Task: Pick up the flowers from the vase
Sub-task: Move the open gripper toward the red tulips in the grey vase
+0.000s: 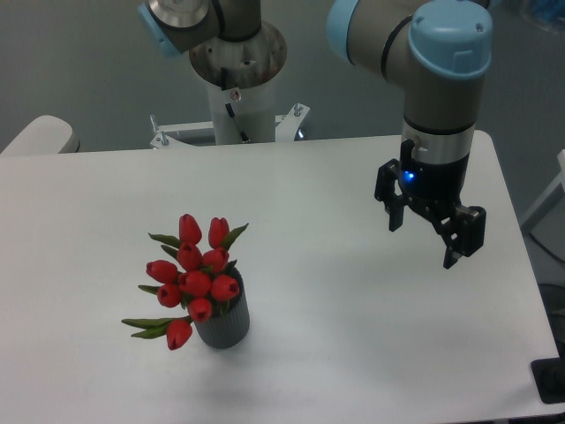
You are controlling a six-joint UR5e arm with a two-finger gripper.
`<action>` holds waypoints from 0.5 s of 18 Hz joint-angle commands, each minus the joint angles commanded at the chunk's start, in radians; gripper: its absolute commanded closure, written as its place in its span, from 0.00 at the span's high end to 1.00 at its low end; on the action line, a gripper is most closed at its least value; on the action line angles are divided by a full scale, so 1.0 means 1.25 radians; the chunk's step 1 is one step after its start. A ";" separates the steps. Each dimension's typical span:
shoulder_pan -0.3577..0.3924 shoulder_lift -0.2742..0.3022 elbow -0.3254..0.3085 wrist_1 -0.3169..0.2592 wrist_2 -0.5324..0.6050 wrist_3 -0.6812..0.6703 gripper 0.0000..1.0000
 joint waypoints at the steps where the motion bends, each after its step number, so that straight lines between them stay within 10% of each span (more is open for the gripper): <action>1: 0.000 0.001 -0.006 0.004 0.000 0.000 1.00; 9: -0.005 0.015 -0.061 0.004 -0.040 -0.004 1.00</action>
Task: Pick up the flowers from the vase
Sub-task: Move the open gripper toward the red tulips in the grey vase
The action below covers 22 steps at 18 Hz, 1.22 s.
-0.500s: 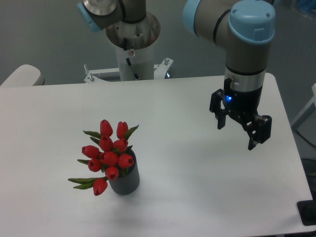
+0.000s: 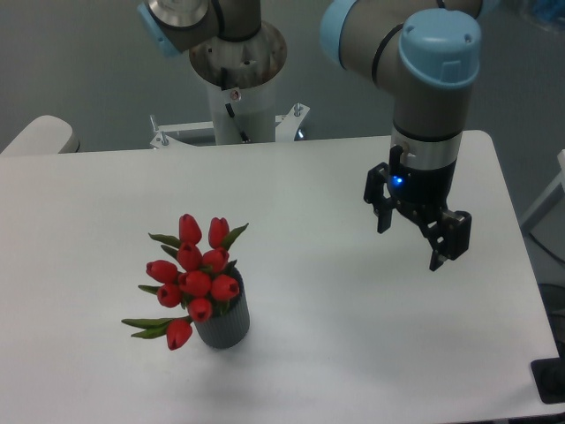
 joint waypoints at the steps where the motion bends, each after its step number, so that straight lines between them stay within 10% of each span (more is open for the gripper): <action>1: 0.000 0.001 -0.016 0.001 -0.022 -0.002 1.00; 14: 0.025 0.105 -0.234 0.009 -0.335 -0.123 1.00; 22: 0.025 0.128 -0.401 0.152 -0.568 -0.152 1.00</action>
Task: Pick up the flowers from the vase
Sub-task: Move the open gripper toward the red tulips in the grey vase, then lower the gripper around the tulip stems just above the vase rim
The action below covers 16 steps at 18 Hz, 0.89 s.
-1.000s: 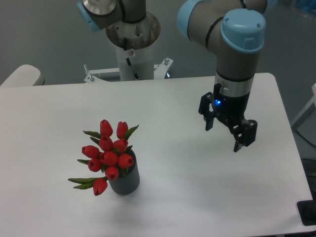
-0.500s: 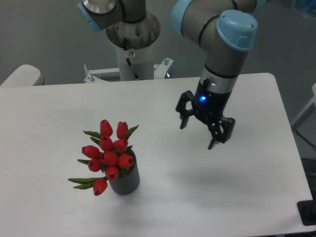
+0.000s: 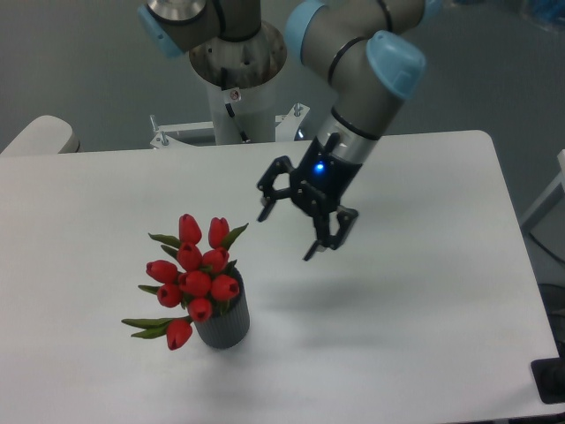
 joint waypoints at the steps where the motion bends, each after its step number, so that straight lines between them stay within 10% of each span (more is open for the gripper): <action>1: -0.002 0.000 -0.010 0.016 -0.020 -0.026 1.00; 16: -0.039 -0.060 -0.004 0.147 -0.067 -0.097 1.00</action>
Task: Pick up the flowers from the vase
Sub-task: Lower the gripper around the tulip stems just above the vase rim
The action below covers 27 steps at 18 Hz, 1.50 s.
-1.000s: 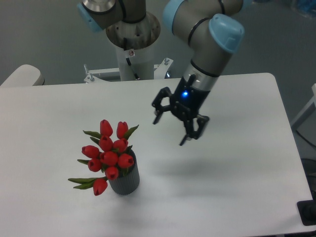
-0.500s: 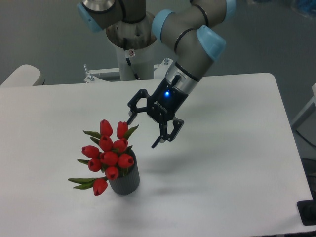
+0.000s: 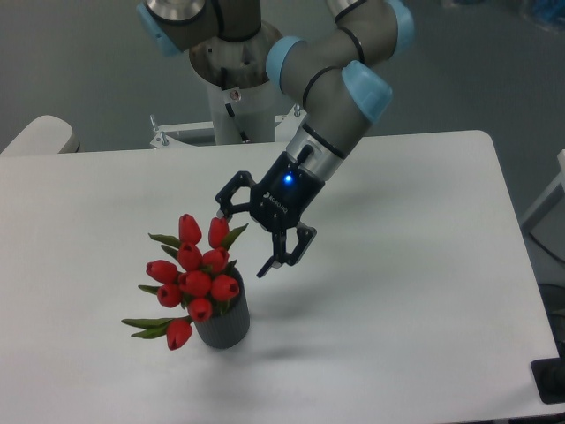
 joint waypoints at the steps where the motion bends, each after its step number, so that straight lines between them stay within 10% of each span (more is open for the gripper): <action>1: 0.000 -0.003 0.002 0.006 0.001 0.000 1.00; 27: -0.061 -0.065 0.037 0.053 0.001 0.001 0.99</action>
